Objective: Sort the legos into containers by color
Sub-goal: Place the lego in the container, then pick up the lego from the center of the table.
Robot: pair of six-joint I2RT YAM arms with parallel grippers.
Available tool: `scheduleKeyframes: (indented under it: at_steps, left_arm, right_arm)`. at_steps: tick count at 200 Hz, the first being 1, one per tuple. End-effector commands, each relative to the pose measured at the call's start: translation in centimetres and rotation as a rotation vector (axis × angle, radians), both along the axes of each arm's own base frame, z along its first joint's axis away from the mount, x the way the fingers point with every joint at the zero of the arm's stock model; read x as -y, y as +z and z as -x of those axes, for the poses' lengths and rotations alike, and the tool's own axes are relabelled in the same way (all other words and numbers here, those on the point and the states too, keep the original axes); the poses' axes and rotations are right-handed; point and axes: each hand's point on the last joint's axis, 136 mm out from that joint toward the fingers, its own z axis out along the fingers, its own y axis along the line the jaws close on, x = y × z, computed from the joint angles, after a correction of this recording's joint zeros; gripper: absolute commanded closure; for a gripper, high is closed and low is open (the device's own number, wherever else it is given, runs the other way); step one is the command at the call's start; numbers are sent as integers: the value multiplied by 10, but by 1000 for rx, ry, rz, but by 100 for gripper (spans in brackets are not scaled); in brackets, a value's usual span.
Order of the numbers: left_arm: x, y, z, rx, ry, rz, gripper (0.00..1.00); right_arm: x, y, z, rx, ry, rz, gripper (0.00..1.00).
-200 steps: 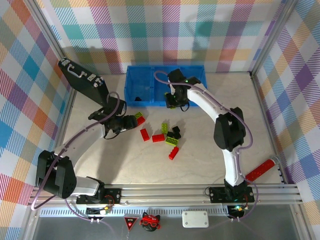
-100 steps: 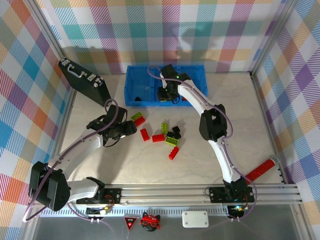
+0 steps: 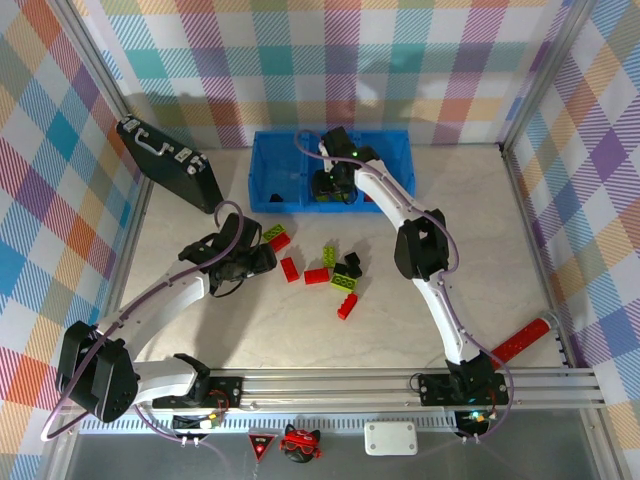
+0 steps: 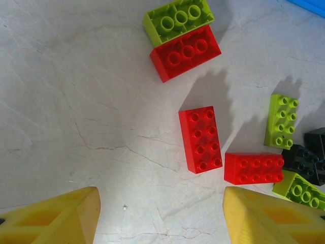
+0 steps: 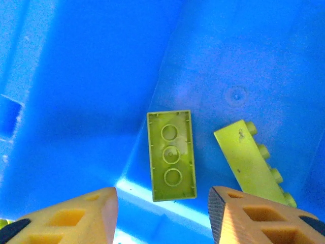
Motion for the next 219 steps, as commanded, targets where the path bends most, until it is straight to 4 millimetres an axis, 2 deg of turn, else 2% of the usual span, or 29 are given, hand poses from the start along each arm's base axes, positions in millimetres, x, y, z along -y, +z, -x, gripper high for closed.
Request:
scheduleKeyframes:
  at_steps: [1,31,56,91,139,184,219]
  left_arm:
    - [0,10,-5,28,-26,-40,35]
    - [2,10,-10,26,-36,-56,33]
    - [8,8,-15,10,-51,-51,33]
    - [14,5,-23,0,-44,-34,32]
    - [14,-1,-33,-23,26,-43,34]
    - [30,-12,-41,-58,27,-70,34]
    - [50,-22,-45,-73,13,-79,34]
  right_arm:
    - [2,27,-1,40,13,-16,47]
    - [4,56,10,49,20,-29,47]
    - [3,77,27,38,42,-53,47]
    - [1,92,58,4,78,-54,47]
    - [6,94,98,-65,93,-43,47]
    - [30,93,127,-76,52,-28,47]
    - [55,91,148,-69,13,18,47]
